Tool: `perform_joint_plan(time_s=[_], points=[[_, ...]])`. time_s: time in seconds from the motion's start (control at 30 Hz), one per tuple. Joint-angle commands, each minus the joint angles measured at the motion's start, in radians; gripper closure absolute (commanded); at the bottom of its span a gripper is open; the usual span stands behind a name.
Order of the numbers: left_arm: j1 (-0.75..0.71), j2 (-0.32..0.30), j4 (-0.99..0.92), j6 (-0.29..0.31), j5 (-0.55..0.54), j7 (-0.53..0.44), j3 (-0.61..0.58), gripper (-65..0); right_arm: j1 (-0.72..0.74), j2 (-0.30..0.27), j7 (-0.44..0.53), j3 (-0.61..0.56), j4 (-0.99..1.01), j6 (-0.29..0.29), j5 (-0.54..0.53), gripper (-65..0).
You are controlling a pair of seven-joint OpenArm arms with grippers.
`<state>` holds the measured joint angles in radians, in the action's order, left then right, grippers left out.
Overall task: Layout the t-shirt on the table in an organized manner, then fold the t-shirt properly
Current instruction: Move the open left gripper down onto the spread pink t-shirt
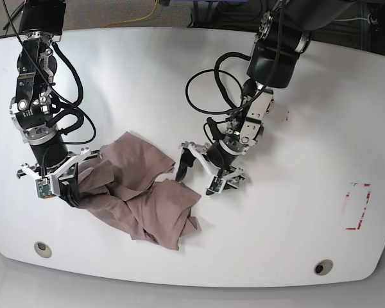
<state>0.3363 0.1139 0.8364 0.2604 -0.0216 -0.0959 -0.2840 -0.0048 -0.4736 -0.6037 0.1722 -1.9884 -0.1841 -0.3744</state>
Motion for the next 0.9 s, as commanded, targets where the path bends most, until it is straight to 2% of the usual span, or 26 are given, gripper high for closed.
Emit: perform_joint_plan(time_s=[0.0,0.1,0.27,0.47,0.7,0.87], points=[[0.070,0.014,-0.021,-0.043,-0.008,-0.026,-0.001,-51.6,0.013,-0.014,0.028,0.008,-0.015,0.002,-0.004,0.0],[0.111,0.042,-0.084,-0.075,-0.008,-0.029,-0.002,-51.6,0.012,-0.014,0.028,0.008,-0.015,0.002,-0.004,0.0],[0.182,0.043,-0.188,-0.085,-0.010,-0.037,-0.002,-51.6,0.006,-0.014,0.028,0.014,-0.015,0.002,-0.004,0.0],[0.191,0.043,-0.273,-0.143,-0.008,-0.115,-0.025,-51.6,-0.008,-0.014,0.028,0.014,-0.016,0.002,-0.005,0.0],[0.203,0.043,-0.305,-0.214,-0.015,-0.133,-0.059,-51.6,-0.027,-0.014,0.028,0.014,-0.018,0.002,-0.005,0.0],[0.205,0.043,-0.306,-0.217,-0.030,-0.132,-0.062,-51.6,-0.030,-0.014,0.028,0.014,-0.018,0.002,-0.005,0.0]])
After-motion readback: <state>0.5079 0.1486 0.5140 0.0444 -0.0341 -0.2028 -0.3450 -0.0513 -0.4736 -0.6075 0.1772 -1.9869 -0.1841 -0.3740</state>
